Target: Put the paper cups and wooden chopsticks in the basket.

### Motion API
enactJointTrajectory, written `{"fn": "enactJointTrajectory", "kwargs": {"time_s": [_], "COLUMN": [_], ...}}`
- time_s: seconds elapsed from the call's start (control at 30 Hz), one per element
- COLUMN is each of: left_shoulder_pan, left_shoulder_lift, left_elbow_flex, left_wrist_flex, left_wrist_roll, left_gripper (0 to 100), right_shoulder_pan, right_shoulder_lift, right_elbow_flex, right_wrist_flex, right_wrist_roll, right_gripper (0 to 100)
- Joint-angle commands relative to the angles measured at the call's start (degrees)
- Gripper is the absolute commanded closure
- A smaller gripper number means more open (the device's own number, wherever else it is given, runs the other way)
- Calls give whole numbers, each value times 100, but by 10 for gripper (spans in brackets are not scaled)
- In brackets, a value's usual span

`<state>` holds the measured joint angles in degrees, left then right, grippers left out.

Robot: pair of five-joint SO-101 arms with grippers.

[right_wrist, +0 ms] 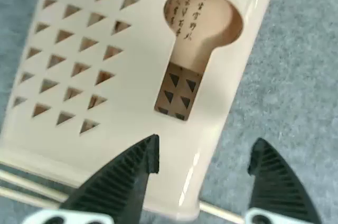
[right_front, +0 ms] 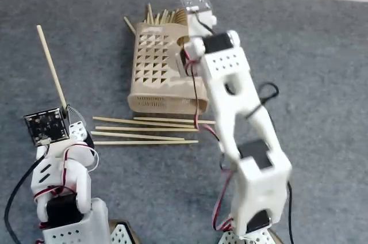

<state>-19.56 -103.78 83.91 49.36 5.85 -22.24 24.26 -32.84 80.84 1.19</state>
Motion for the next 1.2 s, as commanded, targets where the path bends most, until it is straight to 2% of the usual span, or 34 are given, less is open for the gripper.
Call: {"fn": "enactJointTrajectory", "kwargs": {"time_s": [0.0,0.27,0.73,0.87,1.0,1.1,1.17], "left_shoulder_pan": [-75,-75,-75,-75,-75,-75,-75], "left_shoulder_lift": [-57,-57,-57,-57,-57,-57,-57], "left_elbow_flex": [-66,-66,-66,-66,-75,-75,-75], "left_wrist_flex": [-70,-70,-70,-70,-70,-70,-70], "left_wrist_roll": [-44,-44,-44,-44,-44,-44,-44], "left_gripper": [992,992,992,992,992,992,992], "right_shoulder_pan": [136,365,435,426,382,356,356], "right_shoulder_lift": [971,2774,3591,3864,4013,4066,4075], "right_elbow_flex": [-2255,-5042,-5103,-5103,-5103,-5130,-5138], "right_wrist_flex": [620,1244,1235,1191,1191,1191,1182], "right_wrist_roll": [-44,-18,0,35,756,941,941], "right_gripper": [705,705,710,798,892,976,994]}}
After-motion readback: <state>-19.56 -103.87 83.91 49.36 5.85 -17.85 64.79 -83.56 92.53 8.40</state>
